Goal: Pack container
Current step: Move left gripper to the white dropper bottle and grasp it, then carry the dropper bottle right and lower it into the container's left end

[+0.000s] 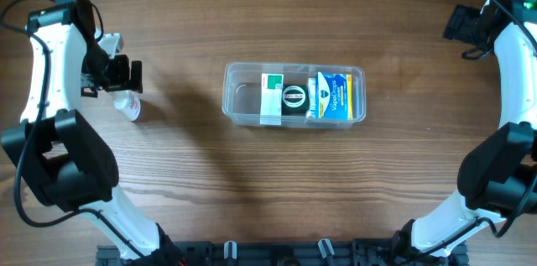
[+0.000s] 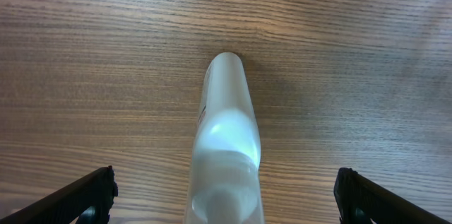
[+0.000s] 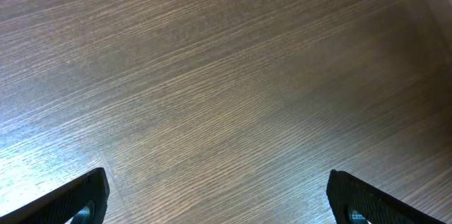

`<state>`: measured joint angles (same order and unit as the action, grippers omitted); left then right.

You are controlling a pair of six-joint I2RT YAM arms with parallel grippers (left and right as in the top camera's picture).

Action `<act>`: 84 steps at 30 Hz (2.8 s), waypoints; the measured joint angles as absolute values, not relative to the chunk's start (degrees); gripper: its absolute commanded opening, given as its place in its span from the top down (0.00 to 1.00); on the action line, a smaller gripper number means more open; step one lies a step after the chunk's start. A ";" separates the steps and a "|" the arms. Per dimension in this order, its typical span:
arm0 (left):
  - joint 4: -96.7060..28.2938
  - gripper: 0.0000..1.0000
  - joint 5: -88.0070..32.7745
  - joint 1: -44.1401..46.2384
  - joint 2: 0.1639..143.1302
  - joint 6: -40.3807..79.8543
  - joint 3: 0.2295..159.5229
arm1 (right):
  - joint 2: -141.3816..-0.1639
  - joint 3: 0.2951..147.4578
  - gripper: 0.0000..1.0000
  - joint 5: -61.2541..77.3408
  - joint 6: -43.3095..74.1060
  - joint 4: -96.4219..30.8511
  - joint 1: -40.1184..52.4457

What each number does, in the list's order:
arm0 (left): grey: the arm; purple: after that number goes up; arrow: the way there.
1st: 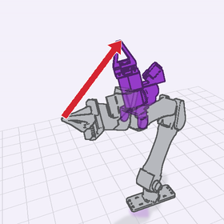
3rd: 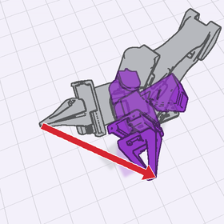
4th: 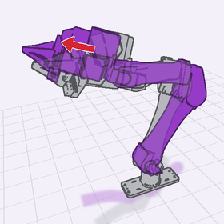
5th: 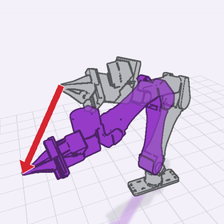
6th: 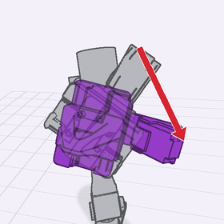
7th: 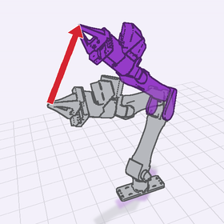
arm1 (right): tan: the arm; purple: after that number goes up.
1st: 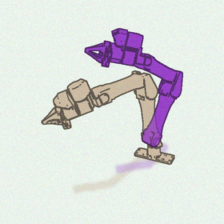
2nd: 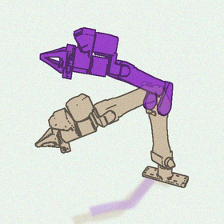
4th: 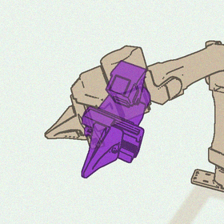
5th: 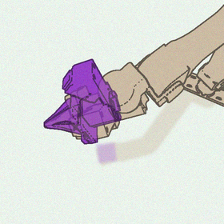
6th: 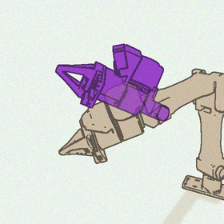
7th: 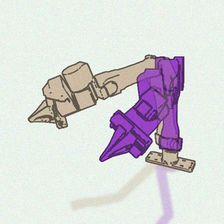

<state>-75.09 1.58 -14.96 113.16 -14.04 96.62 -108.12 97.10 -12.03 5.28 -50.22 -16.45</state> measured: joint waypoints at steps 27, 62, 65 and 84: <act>-74.24 0.50 2.26 -14.96 113.69 -17.37 94.21 | -108.14 97.10 0.00 -12.01 5.28 -50.19 -16.45; -84.18 0.80 0.56 -7.81 113.67 -7.31 109.27 | -108.14 97.08 0.00 -12.01 5.28 -50.17 -16.45; -85.10 0.79 -1.85 -3.84 113.62 -5.17 116.44 | -108.14 97.08 0.00 -12.01 5.28 -50.22 -16.45; -84.38 0.73 -9.04 21.96 112.60 11.84 121.27 | -108.14 97.10 0.00 -12.01 5.28 -50.22 -16.45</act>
